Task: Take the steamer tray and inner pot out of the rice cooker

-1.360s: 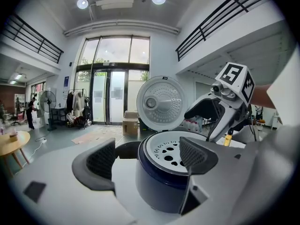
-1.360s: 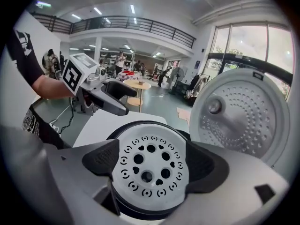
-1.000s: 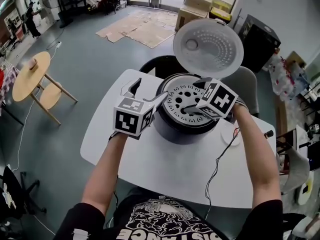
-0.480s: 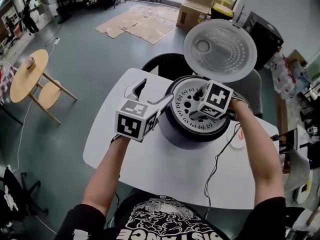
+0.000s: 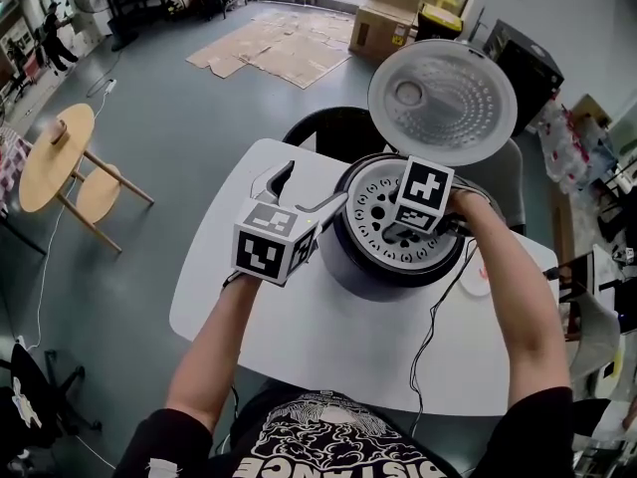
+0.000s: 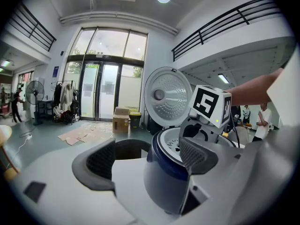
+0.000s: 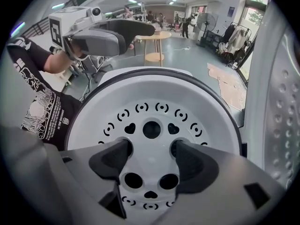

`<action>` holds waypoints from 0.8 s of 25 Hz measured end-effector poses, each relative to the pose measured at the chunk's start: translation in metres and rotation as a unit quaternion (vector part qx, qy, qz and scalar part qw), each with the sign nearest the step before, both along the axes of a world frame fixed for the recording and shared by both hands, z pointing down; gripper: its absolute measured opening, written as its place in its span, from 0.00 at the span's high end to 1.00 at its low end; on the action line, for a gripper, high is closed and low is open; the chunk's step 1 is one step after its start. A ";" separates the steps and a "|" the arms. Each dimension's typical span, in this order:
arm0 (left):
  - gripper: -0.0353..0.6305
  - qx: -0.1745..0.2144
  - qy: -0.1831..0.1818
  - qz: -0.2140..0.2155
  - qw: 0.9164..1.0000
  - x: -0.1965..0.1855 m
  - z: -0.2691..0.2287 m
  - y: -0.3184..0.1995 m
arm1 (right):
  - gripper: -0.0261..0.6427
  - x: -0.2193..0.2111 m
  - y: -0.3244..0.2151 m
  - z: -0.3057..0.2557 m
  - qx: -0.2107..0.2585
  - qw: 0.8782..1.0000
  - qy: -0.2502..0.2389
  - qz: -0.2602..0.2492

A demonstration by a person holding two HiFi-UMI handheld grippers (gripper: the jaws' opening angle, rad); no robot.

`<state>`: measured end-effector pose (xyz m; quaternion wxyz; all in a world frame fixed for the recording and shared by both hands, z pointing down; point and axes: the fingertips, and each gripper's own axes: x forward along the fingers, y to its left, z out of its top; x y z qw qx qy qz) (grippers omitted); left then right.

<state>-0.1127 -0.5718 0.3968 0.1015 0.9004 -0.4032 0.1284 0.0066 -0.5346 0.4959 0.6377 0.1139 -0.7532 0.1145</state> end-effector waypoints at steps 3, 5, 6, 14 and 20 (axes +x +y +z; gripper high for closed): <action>0.32 0.001 -0.002 0.001 1.000 -0.004 0.001 0.000 | 0.47 -0.003 0.000 0.003 -0.009 1.000 0.005 -0.001; 0.32 -0.001 -0.002 0.001 1.000 -0.004 0.000 0.002 | 0.49 -0.001 0.002 0.002 -0.016 1.000 0.010 -0.002; 0.32 -0.001 -0.002 0.000 1.000 -0.002 -0.001 0.003 | 0.49 0.001 0.003 0.001 -0.019 1.000 0.013 -0.003; 0.32 0.008 0.000 -0.010 1.000 0.004 -0.014 0.016 | 0.51 0.005 0.005 -0.025 -0.004 0.999 0.032 -0.027; 0.32 0.023 0.008 -0.015 1.000 -0.007 -0.026 0.038 | 0.52 -0.005 0.020 -0.057 0.024 0.999 0.037 -0.028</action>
